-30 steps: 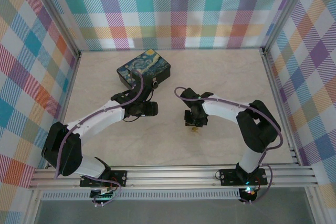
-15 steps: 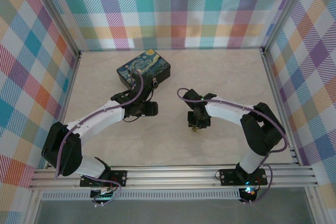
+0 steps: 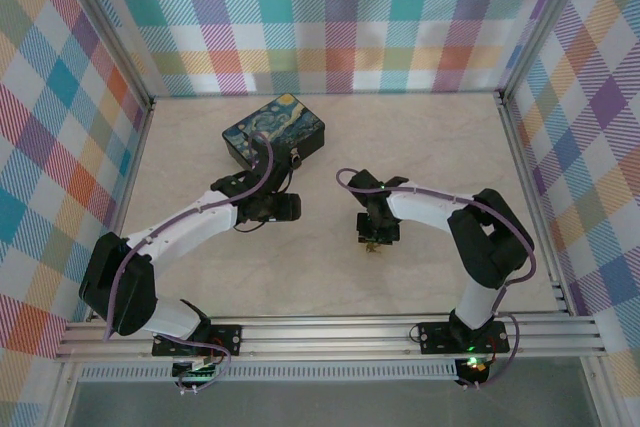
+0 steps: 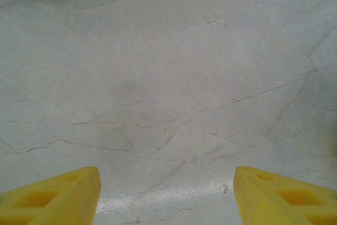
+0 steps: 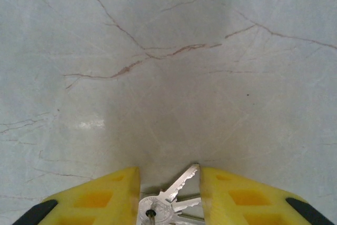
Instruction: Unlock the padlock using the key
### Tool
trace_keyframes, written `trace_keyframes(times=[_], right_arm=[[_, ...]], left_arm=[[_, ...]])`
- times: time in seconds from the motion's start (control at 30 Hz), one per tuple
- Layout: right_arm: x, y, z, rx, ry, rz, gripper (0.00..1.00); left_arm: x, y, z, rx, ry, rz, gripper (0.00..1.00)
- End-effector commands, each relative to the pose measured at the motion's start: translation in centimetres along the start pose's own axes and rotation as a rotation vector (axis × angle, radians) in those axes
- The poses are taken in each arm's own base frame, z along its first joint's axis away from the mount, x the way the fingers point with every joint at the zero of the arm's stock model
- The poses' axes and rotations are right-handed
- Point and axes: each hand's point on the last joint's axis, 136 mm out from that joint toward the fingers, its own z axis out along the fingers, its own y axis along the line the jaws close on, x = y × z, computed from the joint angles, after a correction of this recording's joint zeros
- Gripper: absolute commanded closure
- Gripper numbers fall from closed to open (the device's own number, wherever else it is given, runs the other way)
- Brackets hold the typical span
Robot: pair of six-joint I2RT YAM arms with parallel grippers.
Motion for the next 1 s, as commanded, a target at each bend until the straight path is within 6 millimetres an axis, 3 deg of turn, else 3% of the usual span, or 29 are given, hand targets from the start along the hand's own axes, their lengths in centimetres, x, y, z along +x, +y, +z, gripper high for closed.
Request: trace_keyframes(times=[0.0,0.77,0.97], right_arm=[[-1.1,2.1,0.9,-0.074,-0.002,-0.025,0.64],[-4.2,9.4,0.0,-0.241,-0.041,-0.131,0.69],[-4.3,9.5,-1.0,-0.247,-0.06,-0.151,0.7]], left_arm=[[-0.2,-0.3,-0.6,-0.005,0.008,0.03,0.32],[-0.4,-0.1,0.0,-0.016,0.015,0.009,0.32],[-0.4,0.1,0.0,-0.018,0.013,-0.001,0.32]])
